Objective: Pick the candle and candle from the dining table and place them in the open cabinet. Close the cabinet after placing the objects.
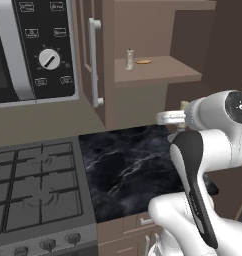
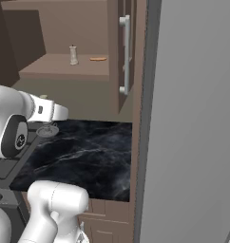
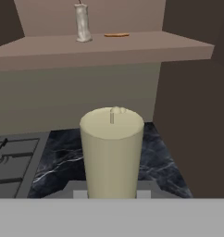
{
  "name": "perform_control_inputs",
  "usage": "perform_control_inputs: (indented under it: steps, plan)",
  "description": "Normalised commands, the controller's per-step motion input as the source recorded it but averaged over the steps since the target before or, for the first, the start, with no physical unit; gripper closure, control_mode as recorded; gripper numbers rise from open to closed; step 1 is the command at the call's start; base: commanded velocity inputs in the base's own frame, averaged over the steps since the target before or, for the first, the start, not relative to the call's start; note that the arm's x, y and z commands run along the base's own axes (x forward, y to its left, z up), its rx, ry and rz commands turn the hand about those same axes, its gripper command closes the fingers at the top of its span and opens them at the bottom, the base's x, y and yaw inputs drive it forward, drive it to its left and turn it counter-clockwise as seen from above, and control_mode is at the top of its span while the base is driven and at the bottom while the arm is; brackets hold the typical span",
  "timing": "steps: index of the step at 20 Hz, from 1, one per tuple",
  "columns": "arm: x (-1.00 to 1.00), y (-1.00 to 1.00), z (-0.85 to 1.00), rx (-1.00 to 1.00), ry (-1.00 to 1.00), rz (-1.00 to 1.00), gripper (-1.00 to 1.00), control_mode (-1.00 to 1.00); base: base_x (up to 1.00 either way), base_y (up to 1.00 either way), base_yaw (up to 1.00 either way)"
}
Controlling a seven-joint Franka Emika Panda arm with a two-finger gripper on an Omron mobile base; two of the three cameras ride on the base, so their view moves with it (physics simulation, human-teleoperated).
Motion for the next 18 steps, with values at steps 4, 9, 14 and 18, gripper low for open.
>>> perform_control_inputs:
  steps: [4, 9, 14, 18]
  plan:
    - [0.00, 0.00, 0.00, 0.00, 0.00, 0.00, 1.00, 1.00, 0.43, 0.24, 0.01]
    - [0.00, 0.00, 0.00, 0.00, 0.00, 0.00, 1.00, 1.00, 0.22, 0.28, 0.15]
    - [0.00, 0.00, 0.00, 0.00, 0.00, 0.00, 1.00, 1.00, 0.19, 0.26, 0.15]
    - [0.00, 0.00, 0.00, 0.00, 0.00, 0.00, 1.00, 1.00, 0.16, 0.23, 0.12]
